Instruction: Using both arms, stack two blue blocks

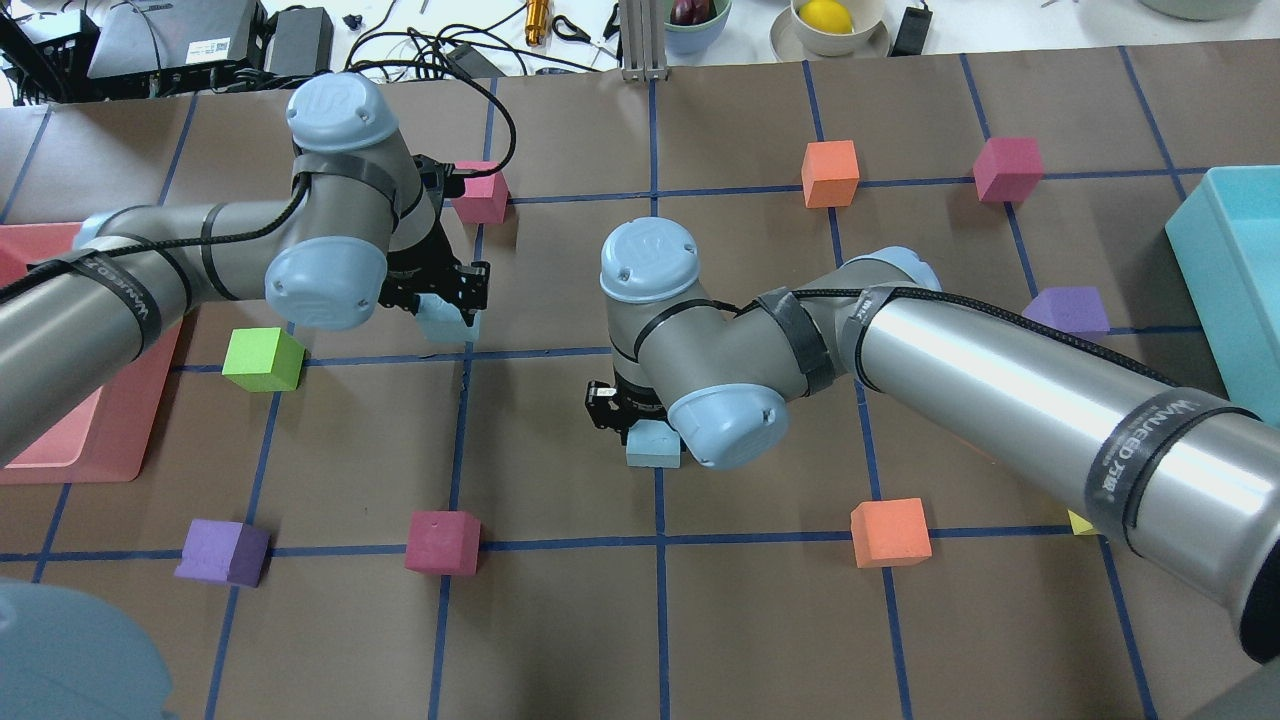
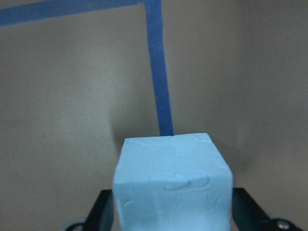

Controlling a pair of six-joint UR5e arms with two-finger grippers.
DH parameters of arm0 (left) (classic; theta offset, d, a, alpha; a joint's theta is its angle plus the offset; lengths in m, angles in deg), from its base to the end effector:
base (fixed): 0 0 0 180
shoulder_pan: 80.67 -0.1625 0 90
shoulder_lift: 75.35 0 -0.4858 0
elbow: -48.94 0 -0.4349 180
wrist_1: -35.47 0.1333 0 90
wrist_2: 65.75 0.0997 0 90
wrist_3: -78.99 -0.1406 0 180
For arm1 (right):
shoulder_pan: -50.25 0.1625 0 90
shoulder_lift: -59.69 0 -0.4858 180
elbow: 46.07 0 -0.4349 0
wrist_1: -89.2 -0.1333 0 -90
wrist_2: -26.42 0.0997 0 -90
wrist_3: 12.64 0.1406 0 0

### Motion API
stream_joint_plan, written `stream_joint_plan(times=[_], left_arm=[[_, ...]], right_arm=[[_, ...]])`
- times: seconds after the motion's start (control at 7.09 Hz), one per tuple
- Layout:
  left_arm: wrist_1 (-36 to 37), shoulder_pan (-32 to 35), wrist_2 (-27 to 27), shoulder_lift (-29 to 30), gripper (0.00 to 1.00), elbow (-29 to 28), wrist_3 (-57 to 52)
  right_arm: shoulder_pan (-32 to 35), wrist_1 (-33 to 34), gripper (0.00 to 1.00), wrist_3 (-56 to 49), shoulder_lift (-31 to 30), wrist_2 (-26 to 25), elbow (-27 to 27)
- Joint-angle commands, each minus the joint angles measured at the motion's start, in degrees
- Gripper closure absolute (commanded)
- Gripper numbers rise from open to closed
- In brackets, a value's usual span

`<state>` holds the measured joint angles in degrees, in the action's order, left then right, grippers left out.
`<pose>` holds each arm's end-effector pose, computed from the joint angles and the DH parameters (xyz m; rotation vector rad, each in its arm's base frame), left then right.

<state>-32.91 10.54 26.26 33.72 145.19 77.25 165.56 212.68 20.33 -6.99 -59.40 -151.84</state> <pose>-0.1419 -0.6394 0.2890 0.0817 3.1041 0.1005 0.3929 -0.4949 0.1851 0.2140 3.1125 0.1890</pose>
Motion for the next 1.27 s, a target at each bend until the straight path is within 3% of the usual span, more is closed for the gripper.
stream_joint_plan(times=[0.0,0.28,0.56,0.85,0.99,1.13], left_arm=[[-5.26,0.98,-0.59,-2.88,1.00,-1.77,0.59],[-7.20,1.34,-0.60,-5.70,1.00,-1.16,2.35],[-7.38,8.15,-0.95,-5.79,1.00,-1.07,10.03],[-6.51,17.12,-0.95,-4.49,1.00,-1.25,17.18],[-6.42,18.99,-1.12,-3.52,1.00,-0.90,20.33],[-6.07,20.48,-1.91,-2.73,1.00,-0.37,22.63]], right_arm=[[-1.92,0.00,0.00,-0.18,-1.60,0.12,0.73],[-7.18,-4.18,0.00,-4.89,-7.30,0.30,2.93],[-14.03,-7.45,0.00,-10.45,-12.23,0.21,3.81],[-20.10,-16.91,0.00,-17.91,-14.96,-0.40,6.87],[-22.39,-23.57,0.00,-19.41,-16.54,-0.75,9.50],[-23.54,-26.08,0.00,-20.82,-18.38,-0.75,11.79]])
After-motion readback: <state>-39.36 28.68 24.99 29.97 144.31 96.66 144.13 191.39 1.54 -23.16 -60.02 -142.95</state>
